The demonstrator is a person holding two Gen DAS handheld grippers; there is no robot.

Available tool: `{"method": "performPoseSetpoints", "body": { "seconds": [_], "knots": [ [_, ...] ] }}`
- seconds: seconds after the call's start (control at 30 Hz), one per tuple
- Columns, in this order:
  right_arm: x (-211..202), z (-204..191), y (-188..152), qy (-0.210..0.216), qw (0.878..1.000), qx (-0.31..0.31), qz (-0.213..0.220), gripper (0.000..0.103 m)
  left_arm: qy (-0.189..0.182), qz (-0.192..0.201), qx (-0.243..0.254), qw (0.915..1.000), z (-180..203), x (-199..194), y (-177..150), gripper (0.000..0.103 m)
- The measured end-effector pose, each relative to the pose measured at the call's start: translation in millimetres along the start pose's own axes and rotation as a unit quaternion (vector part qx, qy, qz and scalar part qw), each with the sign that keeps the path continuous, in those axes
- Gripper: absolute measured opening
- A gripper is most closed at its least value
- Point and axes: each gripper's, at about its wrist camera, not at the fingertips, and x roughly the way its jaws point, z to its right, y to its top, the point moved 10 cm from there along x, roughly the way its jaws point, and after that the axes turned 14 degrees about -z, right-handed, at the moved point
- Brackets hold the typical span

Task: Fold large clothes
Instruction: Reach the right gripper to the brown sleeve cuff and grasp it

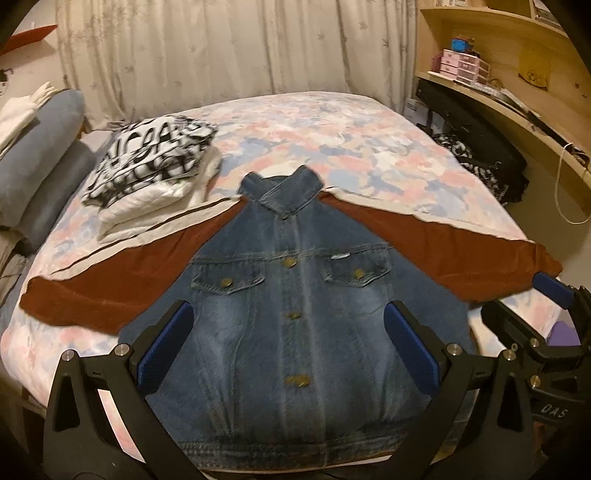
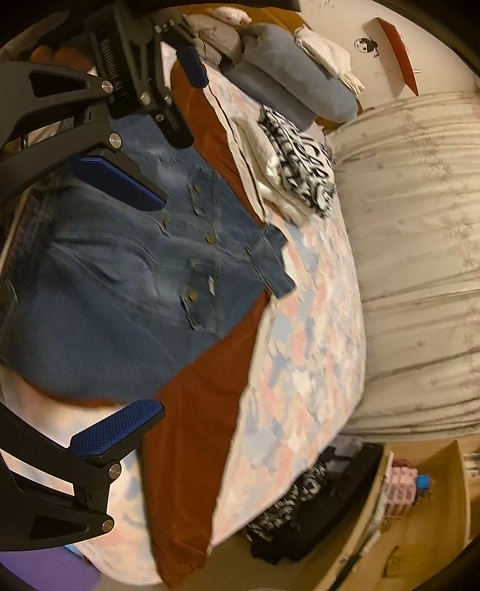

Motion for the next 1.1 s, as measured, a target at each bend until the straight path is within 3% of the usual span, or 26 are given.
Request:
{"method": "performPoseSetpoints", "body": {
  "seconds": [0.2,0.4,0.53,0.67,0.8,0.97,1.1],
  "knots": [
    [-37,61,45,-0.114,0.992,0.018,0.057,0.103,-0.042,0.012,-0.009,0.999,30,-7,47,0.102],
    [-52,132,78,-0.125,0.99,0.047,0.054,0.103,-0.087,0.037,0.011,0.9955,75,-9,95,0.102],
    [-54,204,88,-0.145,0.985,0.087,0.041,0.103,-0.125,0.037,0.012,0.9914,111,0,120,0.102],
    [-37,282,78,-0.092,0.985,0.147,0.001,0.103,-0.151,0.02,0.005,0.9884,144,26,133,0.102],
    [-7,349,50,-0.098,0.974,0.2,-0.033,0.103,-0.137,0.007,0.009,0.9906,174,72,133,0.102],
    [29,433,4,-0.096,0.952,0.28,-0.079,0.101,-0.114,-0.034,0.04,0.992,206,145,113,0.102],
    [60,479,-28,-0.073,0.931,0.342,-0.104,0.087,-0.109,-0.069,0.046,0.9906,221,196,95,0.102]
  ]
}}
